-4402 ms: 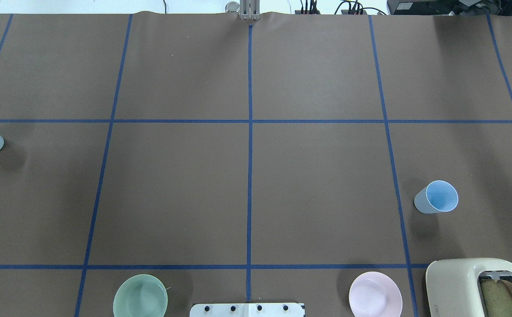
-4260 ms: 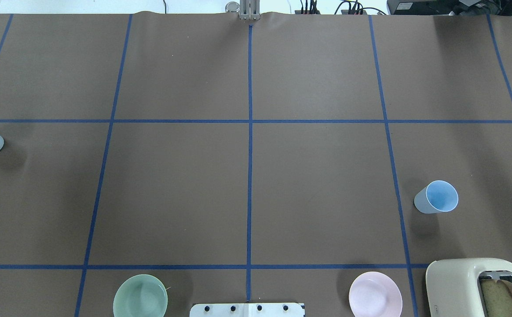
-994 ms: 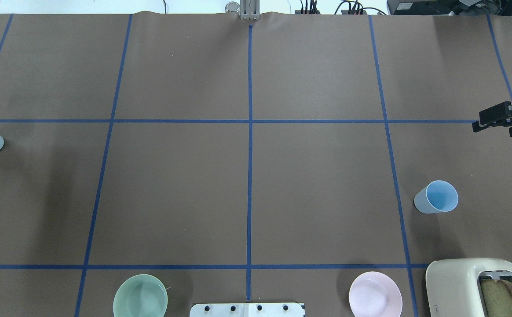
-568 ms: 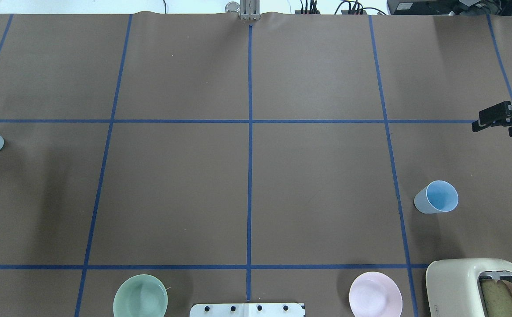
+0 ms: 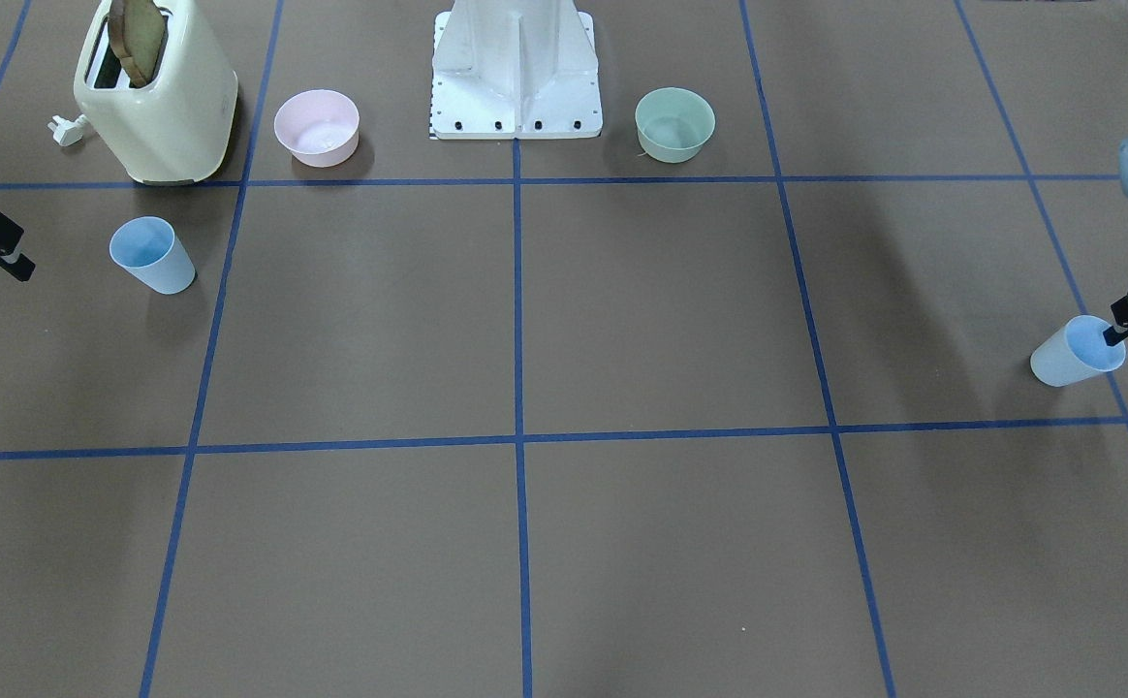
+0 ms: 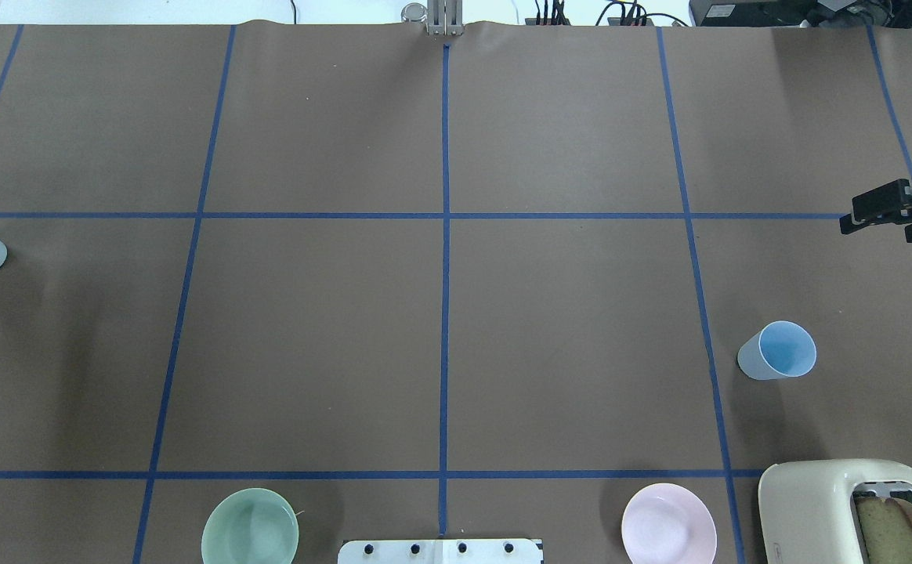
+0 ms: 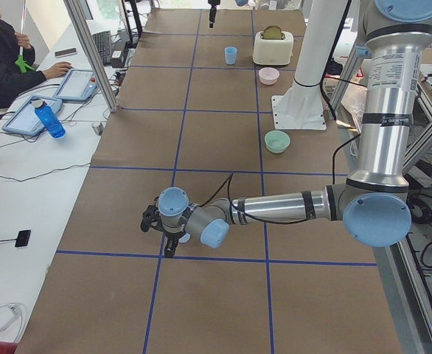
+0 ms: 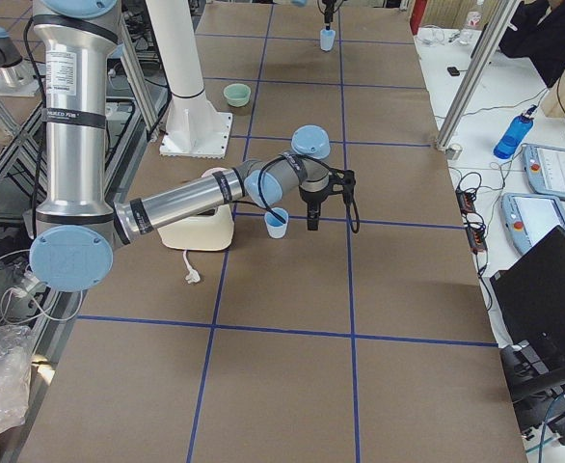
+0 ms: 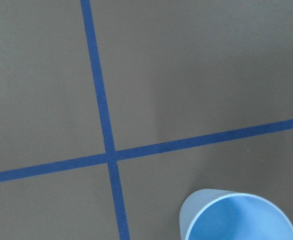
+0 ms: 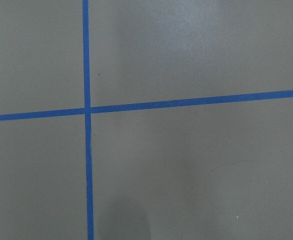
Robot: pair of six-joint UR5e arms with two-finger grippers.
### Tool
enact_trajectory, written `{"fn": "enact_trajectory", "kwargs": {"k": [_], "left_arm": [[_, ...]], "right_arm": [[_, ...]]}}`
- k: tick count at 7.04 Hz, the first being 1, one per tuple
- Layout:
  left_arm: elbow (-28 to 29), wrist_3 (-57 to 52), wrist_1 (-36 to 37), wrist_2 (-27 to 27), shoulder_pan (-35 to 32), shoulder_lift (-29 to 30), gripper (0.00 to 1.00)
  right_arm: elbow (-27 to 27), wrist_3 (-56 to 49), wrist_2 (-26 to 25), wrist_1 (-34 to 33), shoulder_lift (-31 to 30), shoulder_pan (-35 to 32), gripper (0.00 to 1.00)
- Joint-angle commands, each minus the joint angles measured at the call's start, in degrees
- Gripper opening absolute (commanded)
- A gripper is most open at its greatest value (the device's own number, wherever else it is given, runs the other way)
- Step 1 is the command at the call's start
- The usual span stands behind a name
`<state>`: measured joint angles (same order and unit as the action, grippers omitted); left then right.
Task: Stack blue cups with both arms
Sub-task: 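Move the right gripper in above the light blue cup nearer it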
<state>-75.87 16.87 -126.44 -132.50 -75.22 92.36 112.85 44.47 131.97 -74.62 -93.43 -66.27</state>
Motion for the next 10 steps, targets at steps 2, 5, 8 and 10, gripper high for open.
{"fn": "enact_trajectory", "kwargs": {"k": [2, 5, 8, 10], "left_arm": [[0.2, 0.0, -0.12, 0.13, 0.69, 0.01, 0.97], [0.2, 0.09, -0.12, 0.66, 1.04, 0.19, 0.88], [0.2, 0.09, -0.03, 1.62, 2.17, 0.63, 0.68], [0.2, 0.18, 0.15, 1.8, 2.71, 0.72, 0.44]], "right_arm": [[-0.09, 0.0, -0.04, 0.0, 0.09, 0.0, 1.0], [0.09, 0.0, 0.22, 0.0, 0.09, 0.0, 1.0], [0.0, 0.0, 0.22, 0.0, 0.09, 0.0, 1.0], [-0.09, 0.0, 0.22, 0.0, 0.18, 0.0, 1.0]]}}
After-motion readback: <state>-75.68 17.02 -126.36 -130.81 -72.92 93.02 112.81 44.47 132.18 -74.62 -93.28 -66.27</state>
